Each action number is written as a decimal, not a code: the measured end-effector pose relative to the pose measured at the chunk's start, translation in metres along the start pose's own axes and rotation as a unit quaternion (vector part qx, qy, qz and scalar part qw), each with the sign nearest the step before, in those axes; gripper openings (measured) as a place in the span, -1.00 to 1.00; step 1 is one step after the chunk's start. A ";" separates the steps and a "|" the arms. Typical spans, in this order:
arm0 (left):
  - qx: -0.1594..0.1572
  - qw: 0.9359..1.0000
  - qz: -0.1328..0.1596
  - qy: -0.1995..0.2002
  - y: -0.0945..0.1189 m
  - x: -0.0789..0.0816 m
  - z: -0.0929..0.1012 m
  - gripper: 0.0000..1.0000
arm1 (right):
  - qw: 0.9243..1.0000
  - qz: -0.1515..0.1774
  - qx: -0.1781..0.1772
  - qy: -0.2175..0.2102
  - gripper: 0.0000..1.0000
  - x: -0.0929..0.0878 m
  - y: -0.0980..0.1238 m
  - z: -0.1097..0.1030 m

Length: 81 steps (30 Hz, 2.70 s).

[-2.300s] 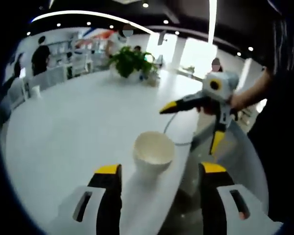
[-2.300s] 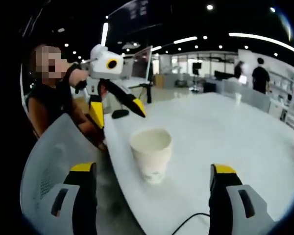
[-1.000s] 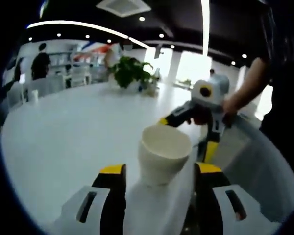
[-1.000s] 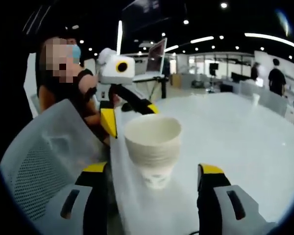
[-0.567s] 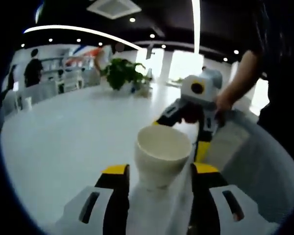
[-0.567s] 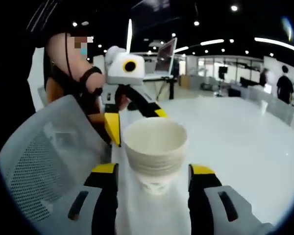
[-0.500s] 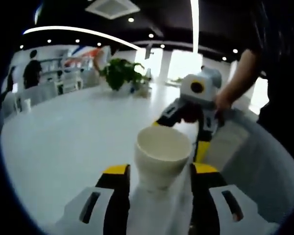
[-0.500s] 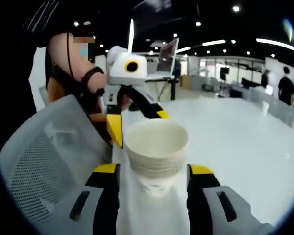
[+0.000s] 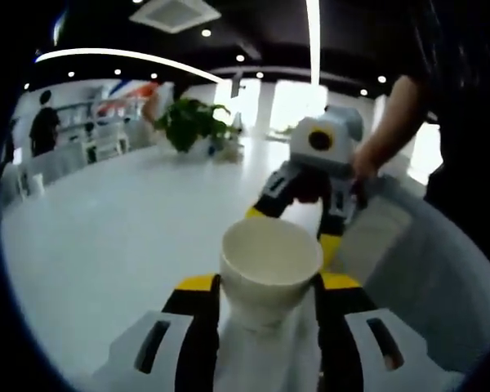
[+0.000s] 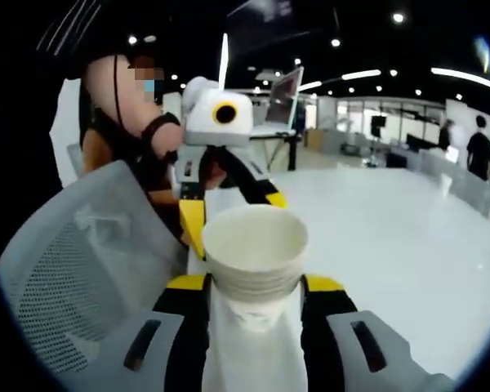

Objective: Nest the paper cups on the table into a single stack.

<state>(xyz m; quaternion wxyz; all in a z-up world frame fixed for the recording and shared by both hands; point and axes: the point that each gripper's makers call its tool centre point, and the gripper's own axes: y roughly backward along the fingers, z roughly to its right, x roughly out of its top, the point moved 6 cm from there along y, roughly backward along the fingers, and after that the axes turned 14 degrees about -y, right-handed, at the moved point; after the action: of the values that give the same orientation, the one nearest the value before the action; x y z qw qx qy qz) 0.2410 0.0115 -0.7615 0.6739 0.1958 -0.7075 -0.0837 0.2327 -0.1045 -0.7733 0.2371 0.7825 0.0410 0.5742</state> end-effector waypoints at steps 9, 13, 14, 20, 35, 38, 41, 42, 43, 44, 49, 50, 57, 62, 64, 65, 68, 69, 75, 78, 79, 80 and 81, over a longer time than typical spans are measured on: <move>-0.007 1.000 0.001 -0.011 -0.004 0.006 -0.008 -0.13 | 1.000 -0.004 -0.007 -0.006 -0.20 0.002 0.001 0.007; -0.010 1.000 0.002 -0.019 -0.005 0.009 -0.016 -0.14 | 1.000 -0.001 -0.012 -0.006 -0.21 0.005 0.003 0.011; -0.011 1.000 0.003 -0.019 -0.005 0.010 -0.018 -0.14 | 1.000 0.001 -0.014 -0.006 -0.21 0.007 0.003 0.013; -0.013 0.999 0.007 -0.030 -0.008 0.014 -0.032 -0.14 | 1.000 0.004 -0.025 -0.007 -0.21 0.014 0.003 0.025; 0.000 0.998 0.019 -0.063 -0.017 0.031 -0.099 -0.14 | 0.998 0.002 -0.053 0.026 -0.21 0.052 -0.001 0.085; 0.006 0.998 0.023 -0.063 -0.021 0.035 -0.117 -0.14 | 0.998 0.003 -0.061 0.027 -0.21 0.061 -0.002 0.101; 0.008 0.998 0.026 -0.065 -0.024 0.036 -0.129 -0.14 | 0.998 0.002 -0.065 0.026 -0.21 0.066 -0.003 0.113; 0.008 0.998 0.026 -0.063 -0.026 0.036 -0.134 -0.14 | 0.997 0.001 -0.066 0.028 -0.21 0.068 -0.003 0.117; 0.008 0.997 0.026 -0.066 -0.028 0.035 -0.138 -0.14 | 0.997 -0.001 -0.067 0.027 -0.21 0.069 -0.004 0.122; 0.009 0.997 0.028 -0.067 -0.028 0.035 -0.141 -0.14 | 0.997 -0.001 -0.068 0.028 -0.21 0.070 -0.004 0.125; 0.012 0.997 0.029 -0.068 -0.034 0.032 -0.156 -0.14 | 0.997 -0.007 -0.072 0.030 -0.21 0.071 -0.008 0.143; 0.013 0.997 0.029 -0.067 -0.035 0.032 -0.158 -0.14 | 0.997 -0.008 -0.072 0.028 -0.21 0.071 -0.009 0.146; 0.019 0.998 0.028 -0.062 -0.043 0.025 -0.174 -0.14 | 0.997 -0.018 -0.075 0.026 -0.20 0.072 -0.013 0.164; 0.022 0.998 0.030 -0.052 -0.047 0.023 -0.179 -0.14 | 0.997 -0.026 -0.073 0.018 -0.20 0.069 -0.016 0.172; 0.022 0.998 0.027 -0.049 -0.050 0.019 -0.179 -0.14 | 0.997 -0.030 -0.072 0.016 -0.19 0.067 -0.017 0.173; 0.022 0.998 0.027 -0.050 -0.051 0.018 -0.179 -0.14 | 0.997 -0.032 -0.072 0.013 -0.19 0.065 -0.018 0.174; 0.023 0.998 0.027 -0.048 -0.052 0.016 -0.180 -0.14 | 0.997 -0.032 -0.071 0.011 -0.19 0.062 -0.018 0.176; 0.023 0.998 0.027 -0.046 -0.054 0.014 -0.180 -0.14 | 0.997 -0.034 -0.071 0.009 -0.19 0.061 -0.018 0.176; 0.025 0.999 0.032 -0.030 -0.055 0.009 -0.183 -0.14 | 0.997 -0.030 -0.069 0.003 -0.17 0.061 -0.020 0.178; 0.026 0.999 0.033 -0.029 -0.054 0.009 -0.183 -0.13 | 0.997 -0.030 -0.068 0.003 -0.16 0.061 -0.020 0.178; 0.026 0.999 0.033 -0.029 -0.054 0.009 -0.183 -0.13 | 0.997 -0.030 -0.068 0.005 -0.15 0.061 -0.021 0.178; 0.025 0.999 0.032 -0.030 -0.055 0.009 -0.183 -0.13 | 0.997 -0.030 -0.069 0.005 -0.15 0.061 -0.021 0.178; 0.025 0.999 0.032 -0.029 -0.055 0.009 -0.183 -0.13 | 0.997 -0.030 -0.069 0.004 -0.14 0.060 -0.021 0.179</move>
<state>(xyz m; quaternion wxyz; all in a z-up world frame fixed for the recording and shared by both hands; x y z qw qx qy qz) 0.4306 -0.0152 -0.7599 0.6504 0.1877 -0.7343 -0.0499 0.4214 -0.1236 -0.7696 0.3074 0.7605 0.0254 0.5714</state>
